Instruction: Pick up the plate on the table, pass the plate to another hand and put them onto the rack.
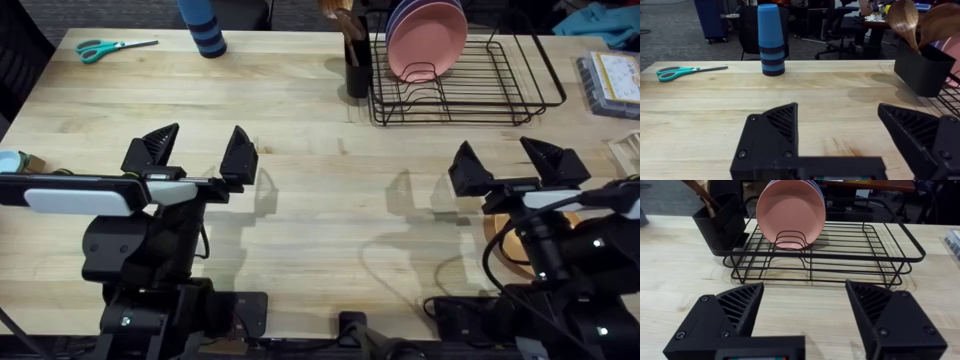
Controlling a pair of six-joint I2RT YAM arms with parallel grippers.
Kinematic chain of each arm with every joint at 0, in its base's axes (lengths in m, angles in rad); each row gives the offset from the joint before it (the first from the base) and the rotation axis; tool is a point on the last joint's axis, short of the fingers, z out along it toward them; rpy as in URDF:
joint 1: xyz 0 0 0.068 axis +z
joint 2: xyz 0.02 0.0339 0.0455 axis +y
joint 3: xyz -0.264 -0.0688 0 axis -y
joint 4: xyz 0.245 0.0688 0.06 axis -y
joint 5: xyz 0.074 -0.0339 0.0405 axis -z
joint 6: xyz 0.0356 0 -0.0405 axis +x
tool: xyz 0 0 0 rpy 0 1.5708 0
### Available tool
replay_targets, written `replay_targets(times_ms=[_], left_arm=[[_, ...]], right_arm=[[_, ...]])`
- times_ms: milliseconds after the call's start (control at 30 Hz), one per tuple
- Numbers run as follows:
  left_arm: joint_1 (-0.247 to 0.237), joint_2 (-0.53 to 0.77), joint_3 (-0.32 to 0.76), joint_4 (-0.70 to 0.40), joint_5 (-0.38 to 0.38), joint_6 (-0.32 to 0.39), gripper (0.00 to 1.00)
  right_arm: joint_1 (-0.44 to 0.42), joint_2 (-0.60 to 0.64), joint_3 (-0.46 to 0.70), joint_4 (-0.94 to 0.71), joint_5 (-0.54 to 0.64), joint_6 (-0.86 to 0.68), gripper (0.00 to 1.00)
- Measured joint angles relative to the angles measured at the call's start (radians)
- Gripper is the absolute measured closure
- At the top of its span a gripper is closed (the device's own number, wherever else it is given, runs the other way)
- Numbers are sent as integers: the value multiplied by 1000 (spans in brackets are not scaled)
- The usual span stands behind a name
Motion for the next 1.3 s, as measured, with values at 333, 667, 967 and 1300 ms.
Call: replay_targets(times_ms=[333,667,967,1300], left_arm=[[0,0,0,0,0,0,8],[0,1,28,-77,20,0,8],[0,335,542,-401,30,0,7],[0,660,882,-558,44,0,7]], right_arm=[[-1,0,3,-20,5,0,9],[-1,0,73,-165,12,-22,8],[-1,198,497,-509,27,-79,8],[-1,533,886,-710,27,-79,9]])
